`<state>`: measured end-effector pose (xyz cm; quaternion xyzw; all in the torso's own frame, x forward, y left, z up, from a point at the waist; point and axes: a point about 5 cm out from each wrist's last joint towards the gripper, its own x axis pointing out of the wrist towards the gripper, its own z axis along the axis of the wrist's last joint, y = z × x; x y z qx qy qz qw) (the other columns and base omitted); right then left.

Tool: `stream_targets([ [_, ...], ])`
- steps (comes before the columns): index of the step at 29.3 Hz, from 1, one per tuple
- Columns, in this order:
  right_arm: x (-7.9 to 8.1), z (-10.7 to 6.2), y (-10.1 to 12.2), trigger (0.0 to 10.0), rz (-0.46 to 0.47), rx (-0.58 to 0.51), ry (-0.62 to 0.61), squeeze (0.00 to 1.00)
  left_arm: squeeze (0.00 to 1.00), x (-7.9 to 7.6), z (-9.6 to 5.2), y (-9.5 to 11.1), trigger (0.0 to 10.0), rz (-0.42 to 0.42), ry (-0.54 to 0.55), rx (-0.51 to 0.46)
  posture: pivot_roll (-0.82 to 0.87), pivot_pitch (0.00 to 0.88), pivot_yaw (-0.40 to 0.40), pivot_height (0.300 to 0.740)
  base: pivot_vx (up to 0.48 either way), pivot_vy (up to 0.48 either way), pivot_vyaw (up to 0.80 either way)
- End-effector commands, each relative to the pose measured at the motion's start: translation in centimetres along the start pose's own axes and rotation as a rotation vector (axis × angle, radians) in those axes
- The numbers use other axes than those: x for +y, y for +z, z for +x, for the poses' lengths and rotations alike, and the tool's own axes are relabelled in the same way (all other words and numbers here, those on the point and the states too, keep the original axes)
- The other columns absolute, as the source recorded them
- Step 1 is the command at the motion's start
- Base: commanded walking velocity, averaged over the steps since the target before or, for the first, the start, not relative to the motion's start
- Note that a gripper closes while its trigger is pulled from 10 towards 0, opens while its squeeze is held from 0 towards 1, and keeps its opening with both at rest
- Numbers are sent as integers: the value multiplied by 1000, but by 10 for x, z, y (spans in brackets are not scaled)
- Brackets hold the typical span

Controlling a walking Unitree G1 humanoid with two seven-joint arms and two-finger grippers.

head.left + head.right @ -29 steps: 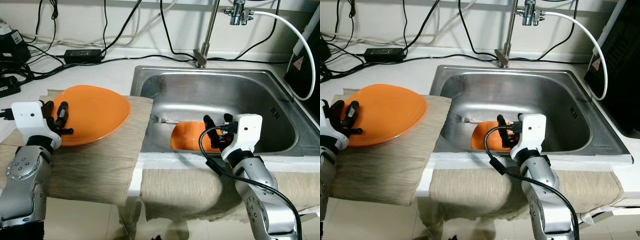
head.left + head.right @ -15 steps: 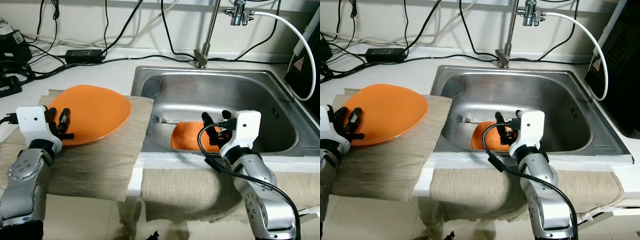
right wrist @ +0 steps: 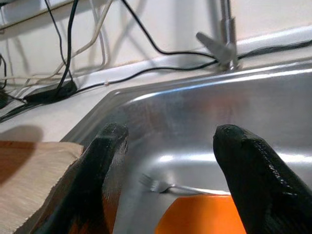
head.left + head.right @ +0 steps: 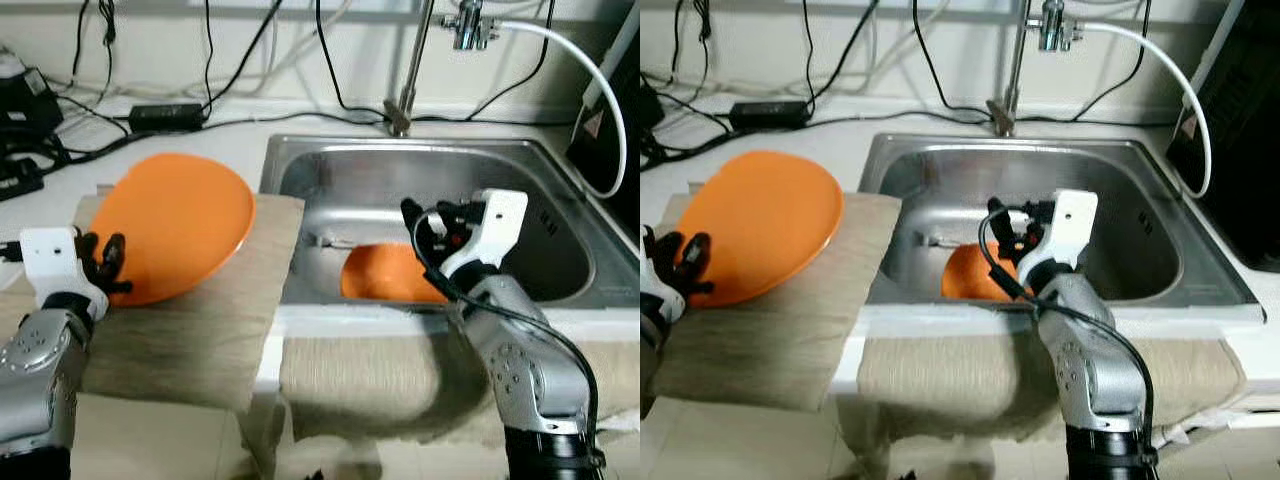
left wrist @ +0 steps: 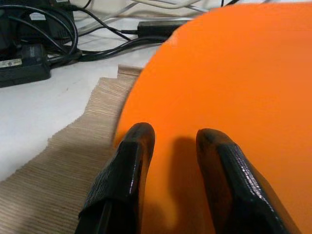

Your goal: Kitchen organization

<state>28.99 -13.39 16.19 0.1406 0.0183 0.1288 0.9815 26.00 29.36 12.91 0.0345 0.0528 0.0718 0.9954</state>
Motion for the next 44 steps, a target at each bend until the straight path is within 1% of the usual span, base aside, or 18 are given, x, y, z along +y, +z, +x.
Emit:
stream_targets([
  [1, 2, 11, 9, 10000, 74, 0, 36, 0, 0, 1, -6, -27, 10000, 8, -4, 121, 107, 0, 2, 740, 0, 0, 0],
  [2, 2, 11, 9, 10000, 74, 0, 36, 0, 0, 1, -6, -27, 10000, 8, -4, 121, 107, 0, 2, 740, 0, 0, 0],
  [3, 7, 20, 15, 10000, 162, 2, 76, 0, 0, 0, -6, -29, 10000, 14, -8, 124, 106, 0, 6, 740, 0, 0, 0],
  [4, 7, 20, 15, 10000, 162, 2, 76, 0, 0, 0, -6, -29, 10000, 14, -8, 124, 106, 0, 6, 740, 0, 0, 0],
  [5, 19, 33, 22, 10000, 270, 24, 164, 0, 0, 0, -6, -31, 10000, 15, -10, 128, 109, 0, 6, 740, 0, 0, 0],
  [6, 24, 39, 26, 10000, 313, 28, 198, 0, 0, 0, -6, -31, 10000, 14, -12, 128, 110, 0, 5, 740, 0, 0, 0],
  [7, 24, 39, 26, 10000, 313, 28, 198, 0, 0, 0, -6, -31, 10000, 14, -12, 128, 110, 0, 5, 740, 0, 0, 0],
  [9, 41, 52, 33, 10000, 373, 35, 282, 0, 0, -1, -5, -32, 10000, 13, -15, 129, 113, 0, 7, 740, 0, 0, 0],
  [11, 47, 55, 34, 10000, 392, 40, 313, 0, 0, -1, -5, -32, 10000, 12, -18, 128, 119, 0, 4, 740, 0, 0, 0],
  [12, 63, 62, 34, 10000, 431, 62, 374, 0, 0, -3, -4, -33, 10000, 12, -25, 125, 125, 0, 1, 740, 0, 0, 0],
  [13, 69, 63, 33, 10000, 444, 74, 398, 0, 0, -3, -4, -33, 10000, 11, -27, 125, 126, 0, -1, 740, 0, 0, 0],
  [14, 69, 63, 33, 10000, 444, 74, 398, 0, 0, -3, -4, -33, 10000, 11, -27, 125, 126, 0, -1, 740, 0, 0, 0],
  [17, 90, 67, 23, 10000, 456, 149, 456, 0, 0, -7, -4, -34, 10000, 8, -36, 121, 136, 0, -7, 740, 0, 0, 0],
  [19, 96, 68, 19, 10000, 461, 173, 469, 0, 0, -8, -4, -35, 10000, 7, -38, 120, 138, 0, -9, 740, 0, 0, 0],
  [28, 131, 72, 7, 10000, 583, 274, 584, 0, 0, -16, -4, -34, 10000, -1, -54, 108, 143, 0, -15, 740, 0, 0, 0],
  [39, 151, 74, 1, 10000, 572, 303, 638, 0, 0, -21, -4, -33, 10000, -4, -66, 101, 150, 0, -17, 740, 0, 0, 0],
  [40, 156, 76, -1, 10000, 568, 307, 650, 0, 0, -25, -4, -33, 10000, -4, -79, 96, 152, 0, -22, 740, 0, 0, 0],
  [44, 161, 78, -4, 10000, 561, 312, 659, 0, 0, -28, -5, -33, 10000, -6, -92, 92, 155, 0, -24, 740, 0, 0, 0],
])
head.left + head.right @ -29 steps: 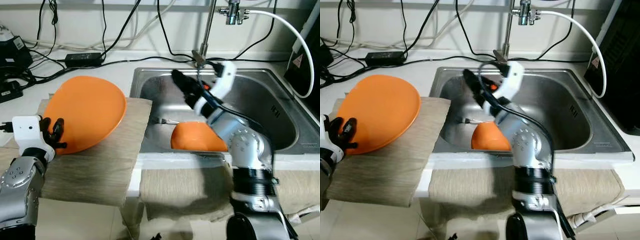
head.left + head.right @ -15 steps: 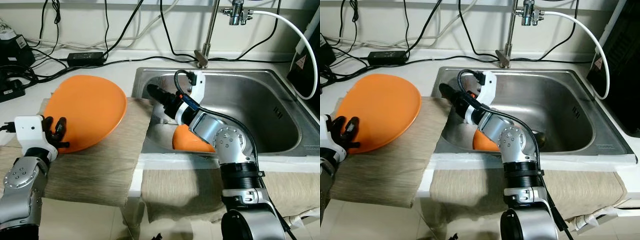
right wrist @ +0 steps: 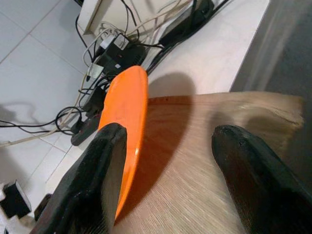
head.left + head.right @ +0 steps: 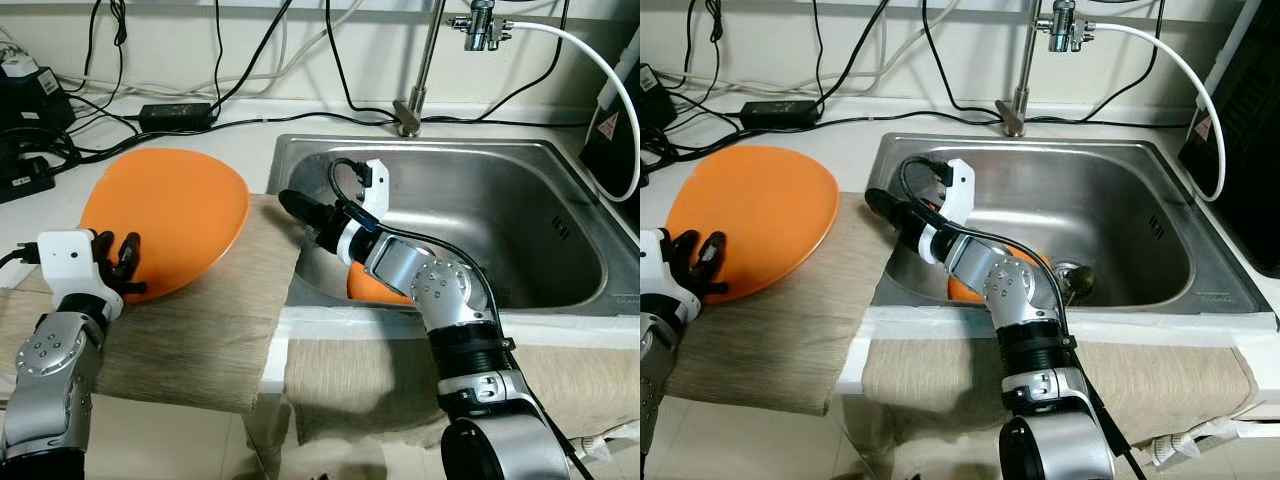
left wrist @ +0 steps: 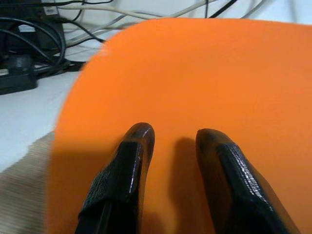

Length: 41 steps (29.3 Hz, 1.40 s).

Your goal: Kitchen organization

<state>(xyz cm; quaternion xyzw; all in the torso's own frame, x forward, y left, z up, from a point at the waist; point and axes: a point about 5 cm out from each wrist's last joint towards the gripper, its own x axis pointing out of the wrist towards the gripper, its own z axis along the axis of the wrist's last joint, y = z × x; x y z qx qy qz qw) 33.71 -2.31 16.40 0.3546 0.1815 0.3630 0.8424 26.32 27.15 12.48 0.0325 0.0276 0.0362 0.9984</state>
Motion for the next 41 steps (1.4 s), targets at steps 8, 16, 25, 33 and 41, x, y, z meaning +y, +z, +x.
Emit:
stream_targets([
  [8, 73, 51, -16, 10000, -36, 52, 237, 0, 0, -23, -17, -32, 10000, -36, -111, 130, 173, 0, -40, 740, 0, 0, 0],
  [16, 67, 52, -17, 10000, -46, 53, 233, 0, 0, -24, -29, -40, 10000, 16, -177, 150, 180, 0, -47, 740, 0, 0, 0],
  [25, 53, 46, -22, 10000, -70, 51, 201, 0, 0, -22, -23, -13, 10000, 52, -208, 37, 176, 0, -40, 740, 0, 0, 0],
  [33, 44, 41, -29, 10000, -75, 59, 176, 0, 0, -21, 5, 54, 10000, 77, -177, -180, 176, 0, -43, 740, 0, 0, 0],
  [41, 39, 38, -31, 10000, -88, 58, 161, 0, 0, 0, 25, 88, 10000, 99, -107, -243, 177, 0, -41, 740, 0, 0, 0],
])
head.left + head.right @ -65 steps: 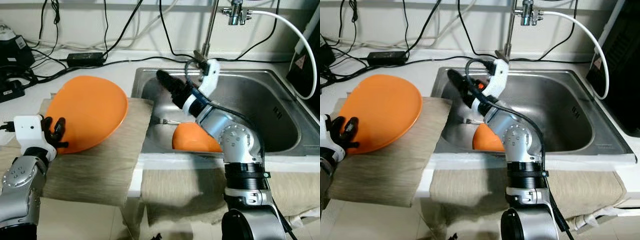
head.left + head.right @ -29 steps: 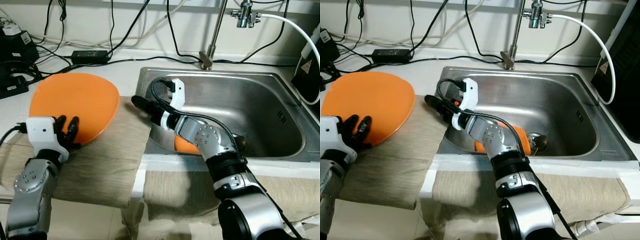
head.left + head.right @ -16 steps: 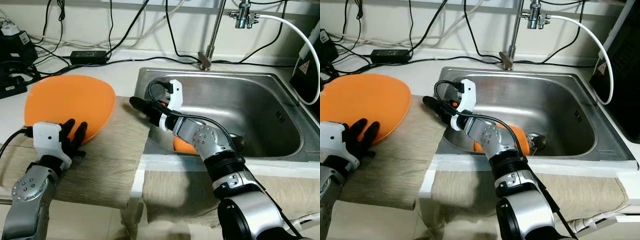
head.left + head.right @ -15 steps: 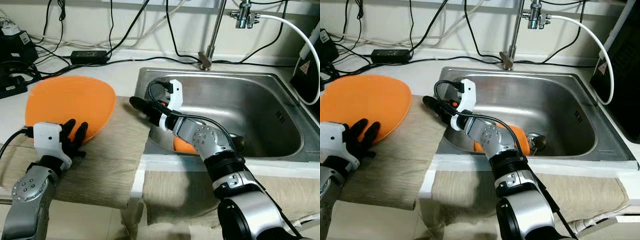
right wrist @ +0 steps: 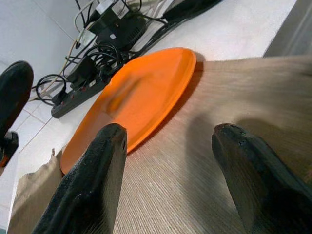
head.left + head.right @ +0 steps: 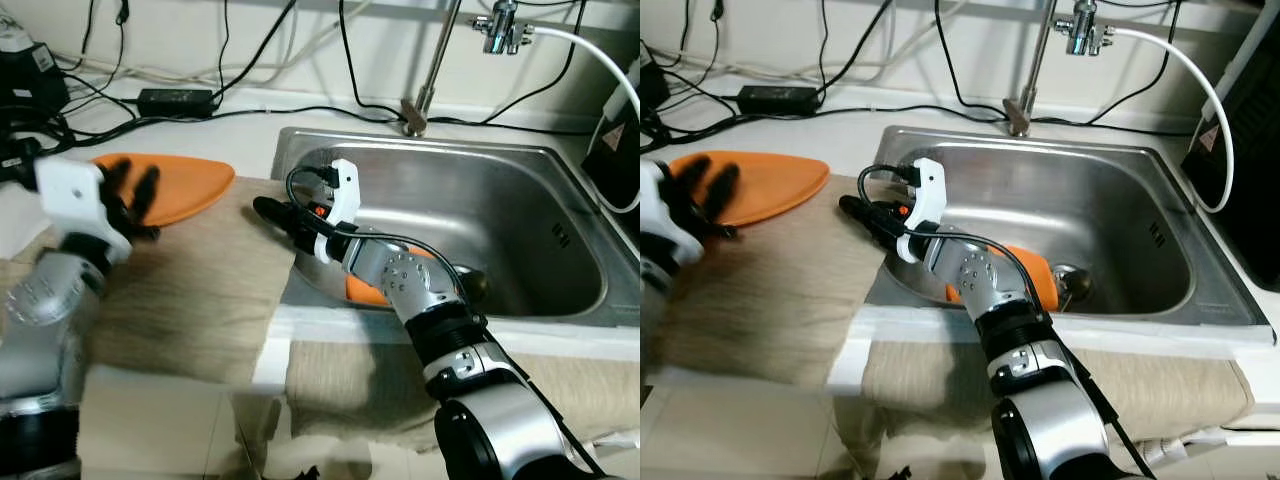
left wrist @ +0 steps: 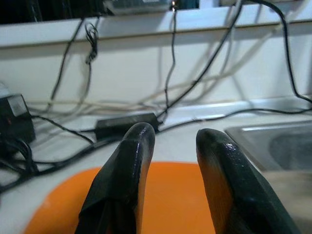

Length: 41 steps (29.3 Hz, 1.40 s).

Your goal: Kitchen organization

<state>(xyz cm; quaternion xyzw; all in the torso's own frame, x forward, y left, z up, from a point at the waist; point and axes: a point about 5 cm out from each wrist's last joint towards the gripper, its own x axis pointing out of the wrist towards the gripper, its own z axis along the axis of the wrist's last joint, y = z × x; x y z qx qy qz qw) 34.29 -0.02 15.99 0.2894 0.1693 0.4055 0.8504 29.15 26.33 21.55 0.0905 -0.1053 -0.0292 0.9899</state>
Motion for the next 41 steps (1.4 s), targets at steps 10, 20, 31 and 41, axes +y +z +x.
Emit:
stream_targets([
  [10, 32, 15, -20, 10000, 54, -8, 94, 0, 0, 27, 11, -8, 10000, 18, 43, 116, 165, 0, -26, 740, 0, 0, 0],
  [20, 33, 12, -17, 10000, 43, -21, 92, 0, 0, 47, 26, -35, 10000, 30, 45, 289, 166, 0, -22, 740, 0, 0, 0],
  [31, 18, -13, 3, 10000, -51, -105, 14, 0, 0, 56, 68, -22, 10000, -24, 51, 321, 126, 0, 7, 740, 0, 0, 0],
  [41, 16, -19, 2, 10000, -52, -122, -20, 0, 0, 48, 81, -22, 10000, -85, 29, 367, 105, 0, 30, 740, 0, 0, 0],
])
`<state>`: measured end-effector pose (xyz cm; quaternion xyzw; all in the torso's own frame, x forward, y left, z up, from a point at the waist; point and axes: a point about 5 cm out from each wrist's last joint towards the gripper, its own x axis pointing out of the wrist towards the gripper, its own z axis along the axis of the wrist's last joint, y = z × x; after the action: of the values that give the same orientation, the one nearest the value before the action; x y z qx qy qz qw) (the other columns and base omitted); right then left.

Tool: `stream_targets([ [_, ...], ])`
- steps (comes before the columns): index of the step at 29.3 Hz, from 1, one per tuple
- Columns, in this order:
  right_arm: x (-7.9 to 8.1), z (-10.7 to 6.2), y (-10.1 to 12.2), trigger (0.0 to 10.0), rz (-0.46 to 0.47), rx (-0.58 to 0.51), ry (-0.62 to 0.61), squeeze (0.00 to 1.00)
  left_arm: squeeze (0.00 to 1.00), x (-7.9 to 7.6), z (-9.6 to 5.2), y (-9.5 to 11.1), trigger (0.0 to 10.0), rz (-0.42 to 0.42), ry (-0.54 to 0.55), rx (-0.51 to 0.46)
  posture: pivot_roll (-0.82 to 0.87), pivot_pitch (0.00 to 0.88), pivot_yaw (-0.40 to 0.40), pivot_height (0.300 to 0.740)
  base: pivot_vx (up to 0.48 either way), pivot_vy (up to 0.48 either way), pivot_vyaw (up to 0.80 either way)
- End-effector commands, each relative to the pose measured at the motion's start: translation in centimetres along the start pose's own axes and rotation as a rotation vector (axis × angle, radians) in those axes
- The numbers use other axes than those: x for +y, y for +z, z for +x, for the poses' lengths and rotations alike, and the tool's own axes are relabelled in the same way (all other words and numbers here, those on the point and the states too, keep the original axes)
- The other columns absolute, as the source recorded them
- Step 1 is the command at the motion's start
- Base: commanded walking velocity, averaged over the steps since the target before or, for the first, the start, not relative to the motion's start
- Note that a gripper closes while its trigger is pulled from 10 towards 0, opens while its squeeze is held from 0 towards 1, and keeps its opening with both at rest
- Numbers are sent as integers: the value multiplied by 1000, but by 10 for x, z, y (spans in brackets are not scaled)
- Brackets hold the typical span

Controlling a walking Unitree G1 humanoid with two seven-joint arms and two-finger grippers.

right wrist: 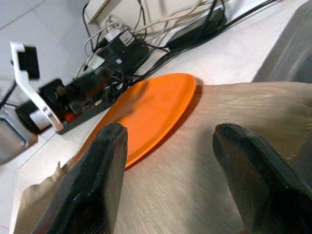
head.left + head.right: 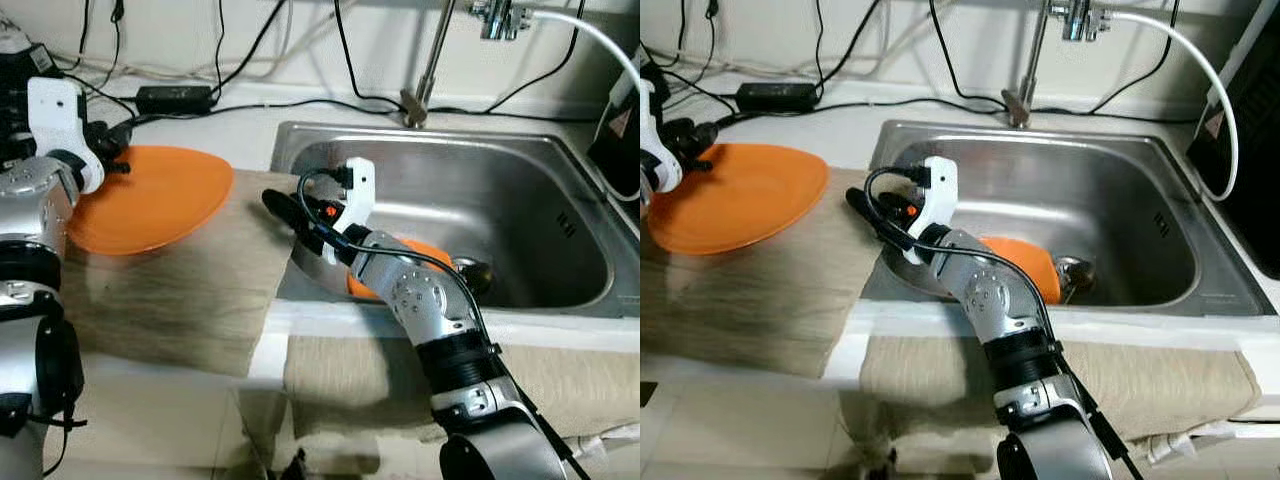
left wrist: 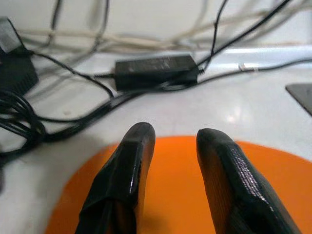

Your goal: Kitchen organization

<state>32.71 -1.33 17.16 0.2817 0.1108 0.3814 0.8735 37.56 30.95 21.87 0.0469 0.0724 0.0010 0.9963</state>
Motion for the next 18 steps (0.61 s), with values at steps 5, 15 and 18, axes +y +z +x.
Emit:
stream_targets([
  [5, 5, -1, -4, 10000, 18, -12, -9, 0, 0, -8, 2, -20, 10000, -16, -45, 83, 101, 0, 33, 740, 0, 0, 0],
  [15, 5, -3, -5, 10000, 23, 0, -11, 0, 0, -16, 0, -47, 10000, -121, -94, 231, 114, 6, 21, 740, 0, 0, 0],
  [18, 5, -2, -5, 10000, 25, 0, -11, 0, 0, -21, 0, -52, 10000, -144, -127, 273, 115, 7, 20, 740, 0, 0, 0],
])
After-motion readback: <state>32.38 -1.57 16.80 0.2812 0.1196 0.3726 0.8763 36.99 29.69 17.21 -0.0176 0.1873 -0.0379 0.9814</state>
